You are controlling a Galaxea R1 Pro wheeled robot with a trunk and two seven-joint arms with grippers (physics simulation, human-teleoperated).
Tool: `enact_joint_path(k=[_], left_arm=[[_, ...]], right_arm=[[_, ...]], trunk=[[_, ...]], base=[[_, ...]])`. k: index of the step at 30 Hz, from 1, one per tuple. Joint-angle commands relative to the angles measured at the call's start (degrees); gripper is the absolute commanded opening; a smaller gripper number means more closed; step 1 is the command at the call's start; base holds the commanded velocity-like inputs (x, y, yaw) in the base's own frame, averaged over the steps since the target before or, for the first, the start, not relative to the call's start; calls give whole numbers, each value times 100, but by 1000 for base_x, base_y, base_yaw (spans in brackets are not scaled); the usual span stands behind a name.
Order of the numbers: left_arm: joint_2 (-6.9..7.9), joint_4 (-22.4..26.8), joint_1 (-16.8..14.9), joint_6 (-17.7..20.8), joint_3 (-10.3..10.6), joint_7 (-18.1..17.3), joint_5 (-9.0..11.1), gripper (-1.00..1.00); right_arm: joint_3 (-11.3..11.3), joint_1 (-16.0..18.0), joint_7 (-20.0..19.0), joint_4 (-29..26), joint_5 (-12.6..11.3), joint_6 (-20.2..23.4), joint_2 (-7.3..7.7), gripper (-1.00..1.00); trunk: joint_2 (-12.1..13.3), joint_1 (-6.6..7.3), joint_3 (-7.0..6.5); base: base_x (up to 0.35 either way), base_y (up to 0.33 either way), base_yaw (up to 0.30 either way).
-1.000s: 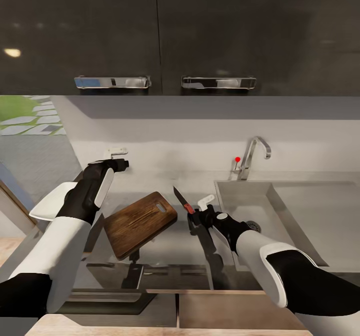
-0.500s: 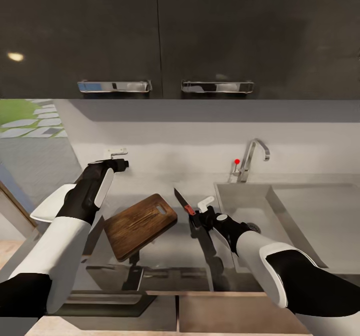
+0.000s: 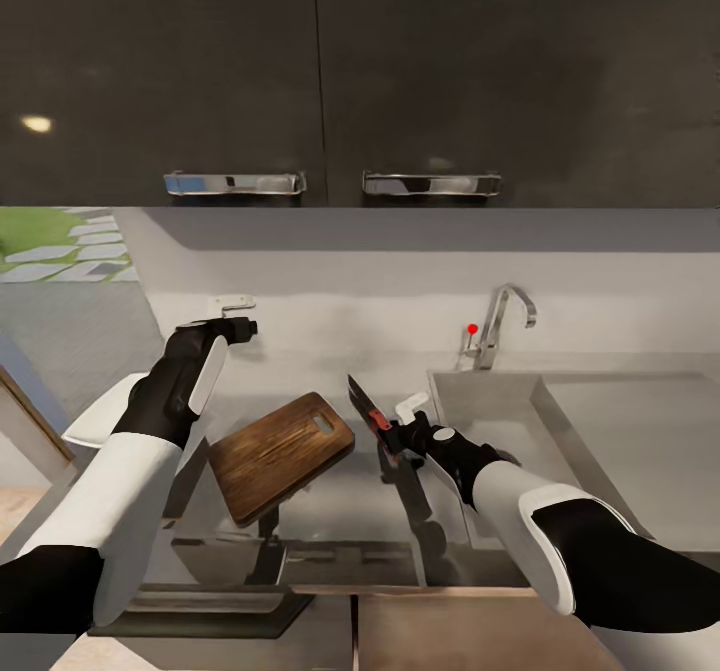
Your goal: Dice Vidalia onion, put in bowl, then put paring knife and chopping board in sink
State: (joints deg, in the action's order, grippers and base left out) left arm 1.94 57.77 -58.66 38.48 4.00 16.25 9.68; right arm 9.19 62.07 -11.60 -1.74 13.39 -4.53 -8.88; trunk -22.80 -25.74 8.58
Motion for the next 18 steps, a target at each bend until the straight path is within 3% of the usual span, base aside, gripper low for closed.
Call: enact_joint_path(k=[1,12,18], left_arm=[[8,6,-5,19,22,54,61,100],[-79,-525,-5,25,31,54,93,100],[-198,-716,-5,20,34,54,100,100]], right_arm=[[39,7,0,7,6,-22,0,-100],[37,7,19,-89,23,-31,32,-100],[31,7,35,-128,24,-35,35,-100]], trunk=[[-12,-4,4],[-12,-4,-95],[-12,-4,-149]], base=[[0,0,0],[0,0,0],[0,0,0]])
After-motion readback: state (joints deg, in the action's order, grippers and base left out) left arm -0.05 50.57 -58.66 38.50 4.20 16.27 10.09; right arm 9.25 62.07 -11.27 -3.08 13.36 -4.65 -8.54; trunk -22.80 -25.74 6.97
